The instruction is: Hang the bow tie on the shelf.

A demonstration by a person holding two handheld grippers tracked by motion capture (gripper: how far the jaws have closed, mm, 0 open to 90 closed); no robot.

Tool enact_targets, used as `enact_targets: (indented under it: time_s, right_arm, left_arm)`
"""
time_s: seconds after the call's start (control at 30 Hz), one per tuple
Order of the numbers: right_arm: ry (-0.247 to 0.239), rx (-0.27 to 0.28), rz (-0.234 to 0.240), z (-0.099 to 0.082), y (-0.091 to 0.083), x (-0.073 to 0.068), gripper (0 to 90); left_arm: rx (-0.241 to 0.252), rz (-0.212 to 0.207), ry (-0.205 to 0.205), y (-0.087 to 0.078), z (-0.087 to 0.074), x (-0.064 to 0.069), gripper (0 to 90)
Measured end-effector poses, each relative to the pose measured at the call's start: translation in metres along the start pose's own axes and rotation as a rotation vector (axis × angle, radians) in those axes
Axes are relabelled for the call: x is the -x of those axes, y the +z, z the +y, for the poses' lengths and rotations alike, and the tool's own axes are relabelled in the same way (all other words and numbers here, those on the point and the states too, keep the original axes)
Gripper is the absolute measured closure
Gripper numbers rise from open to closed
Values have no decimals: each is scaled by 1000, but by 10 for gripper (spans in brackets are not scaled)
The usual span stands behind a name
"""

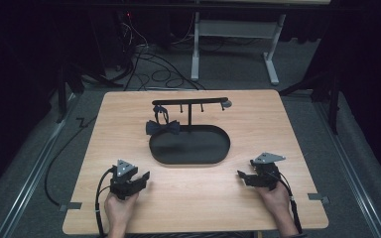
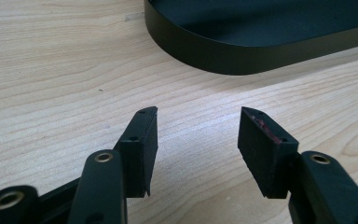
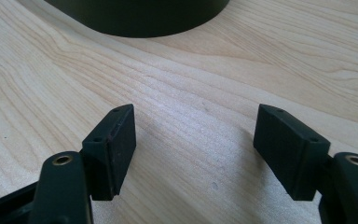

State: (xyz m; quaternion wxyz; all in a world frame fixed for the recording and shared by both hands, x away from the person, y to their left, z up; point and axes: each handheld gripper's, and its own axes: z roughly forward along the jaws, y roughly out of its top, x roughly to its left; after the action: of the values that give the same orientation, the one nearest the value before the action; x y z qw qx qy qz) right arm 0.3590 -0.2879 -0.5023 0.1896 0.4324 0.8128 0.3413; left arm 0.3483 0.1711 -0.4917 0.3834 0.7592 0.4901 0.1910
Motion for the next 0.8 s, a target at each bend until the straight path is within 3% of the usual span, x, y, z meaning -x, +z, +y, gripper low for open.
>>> enact_targets:
  time_s: [0.37,0.8]
  right_arm:
    - [0,0,0,0,0,0,311]
    - [2,-1,0,0,0,0,311]
  left_arm:
    - [-2,51,14,9,0,0,473]
    - [-17,75,24,14,-3,0,472]
